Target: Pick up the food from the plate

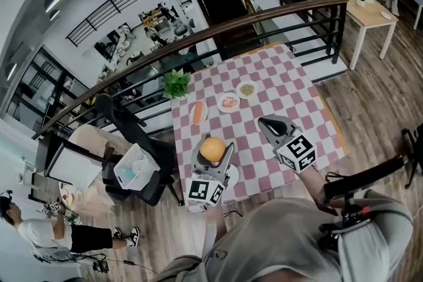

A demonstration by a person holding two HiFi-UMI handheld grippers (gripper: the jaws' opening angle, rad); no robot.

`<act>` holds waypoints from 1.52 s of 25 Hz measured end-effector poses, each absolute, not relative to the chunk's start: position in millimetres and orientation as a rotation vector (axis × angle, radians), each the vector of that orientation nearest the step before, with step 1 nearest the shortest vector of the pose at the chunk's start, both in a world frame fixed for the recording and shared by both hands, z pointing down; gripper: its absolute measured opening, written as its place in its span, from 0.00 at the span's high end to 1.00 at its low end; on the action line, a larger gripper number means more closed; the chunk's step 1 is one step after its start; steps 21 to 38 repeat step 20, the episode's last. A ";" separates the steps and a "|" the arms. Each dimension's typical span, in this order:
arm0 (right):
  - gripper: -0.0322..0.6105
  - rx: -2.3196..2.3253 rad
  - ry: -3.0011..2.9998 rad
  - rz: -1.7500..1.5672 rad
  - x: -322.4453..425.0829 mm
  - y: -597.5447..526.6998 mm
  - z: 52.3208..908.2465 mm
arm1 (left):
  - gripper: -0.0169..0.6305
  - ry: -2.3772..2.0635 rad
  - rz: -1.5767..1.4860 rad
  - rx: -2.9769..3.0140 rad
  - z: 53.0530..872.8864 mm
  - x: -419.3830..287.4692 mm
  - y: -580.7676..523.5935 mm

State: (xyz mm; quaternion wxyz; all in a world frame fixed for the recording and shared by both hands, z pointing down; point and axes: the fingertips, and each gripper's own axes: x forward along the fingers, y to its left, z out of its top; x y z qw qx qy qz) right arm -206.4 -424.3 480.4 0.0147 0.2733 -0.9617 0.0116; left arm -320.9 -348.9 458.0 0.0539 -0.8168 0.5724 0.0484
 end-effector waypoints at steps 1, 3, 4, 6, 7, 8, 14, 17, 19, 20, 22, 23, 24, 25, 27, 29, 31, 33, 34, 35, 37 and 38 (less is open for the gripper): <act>0.93 0.850 -2.996 0.034 -205.4 -423.4 479.3 | 0.46 1.744 0.154 -2.484 456.9 -319.4 -348.4; 0.93 0.847 -2.998 0.029 -203.8 -422.1 478.1 | 0.46 1.746 0.167 -2.487 455.4 -316.6 -348.0; 0.93 0.846 -2.998 0.029 -203.1 -421.6 477.8 | 0.46 1.742 0.169 -2.489 455.7 -315.5 -347.7; 0.93 0.852 -2.997 0.032 -201.6 -420.2 477.2 | 0.46 1.732 0.166 -2.499 455.5 -313.5 -346.8; 0.93 0.856 -2.995 0.033 -200.7 -419.7 476.7 | 0.46 1.728 0.166 -2.509 454.8 -312.3 -346.6; 0.93 0.861 -2.995 0.032 -199.8 -419.3 476.1 | 0.46 1.722 0.170 -2.519 454.2 -311.2 -346.4; 0.93 0.867 -2.988 0.023 -196.4 -413.6 475.3 | 0.46 1.692 0.224 -2.561 451.6 -307.2 -340.2; 0.93 0.882 -2.979 0.025 -193.5 -410.5 476.8 | 0.46 1.667 0.237 -2.594 454.0 -303.7 -338.1; 0.93 0.891 -2.976 0.025 -192.7 -408.8 476.3 | 0.46 1.653 0.238 -2.609 454.6 -302.7 -337.6; 0.93 0.895 -2.975 0.025 -192.5 -407.9 475.9 | 0.46 1.646 0.239 -2.616 454.7 -302.2 -337.4; 0.93 0.895 -2.975 0.025 -192.5 -407.9 475.9 | 0.46 1.646 0.239 -2.616 454.7 -302.2 -337.4; 0.93 0.895 -2.975 0.025 -192.5 -407.9 475.9 | 0.46 1.646 0.239 -2.616 454.7 -302.2 -337.4; 0.93 0.895 -2.975 0.025 -192.5 -407.9 475.9 | 0.46 1.646 0.239 -2.616 454.7 -302.2 -337.4; 0.93 0.895 -2.975 0.025 -192.5 -407.9 475.9 | 0.46 1.646 0.239 -2.616 454.7 -302.2 -337.4; 0.93 0.895 -2.975 0.025 -192.5 -407.9 475.9 | 0.46 1.646 0.239 -2.616 454.7 -302.2 -337.4; 0.93 0.895 -2.975 0.025 -192.5 -407.9 475.9 | 0.46 1.646 0.239 -2.616 454.7 -302.2 -337.4; 0.93 0.895 -2.975 0.025 -192.5 -407.9 475.9 | 0.46 1.646 0.239 -2.616 454.7 -302.2 -337.4; 0.93 0.895 -2.975 0.025 -192.5 -407.9 475.9 | 0.46 1.646 0.239 -2.616 454.7 -302.2 -337.4; 0.93 0.895 -2.975 0.025 -192.5 -407.9 475.9 | 0.46 1.646 0.239 -2.616 454.7 -302.2 -337.4; 0.93 0.895 -2.975 0.025 -192.5 -407.9 475.9 | 0.46 1.646 0.239 -2.616 454.7 -302.2 -337.4; 0.93 0.895 -2.975 0.025 -192.5 -407.9 475.9 | 0.46 1.646 0.239 -2.616 454.7 -302.2 -337.4; 0.93 0.895 -2.975 0.025 -192.5 -407.9 475.9 | 0.46 1.646 0.239 -2.616 454.7 -302.2 -337.4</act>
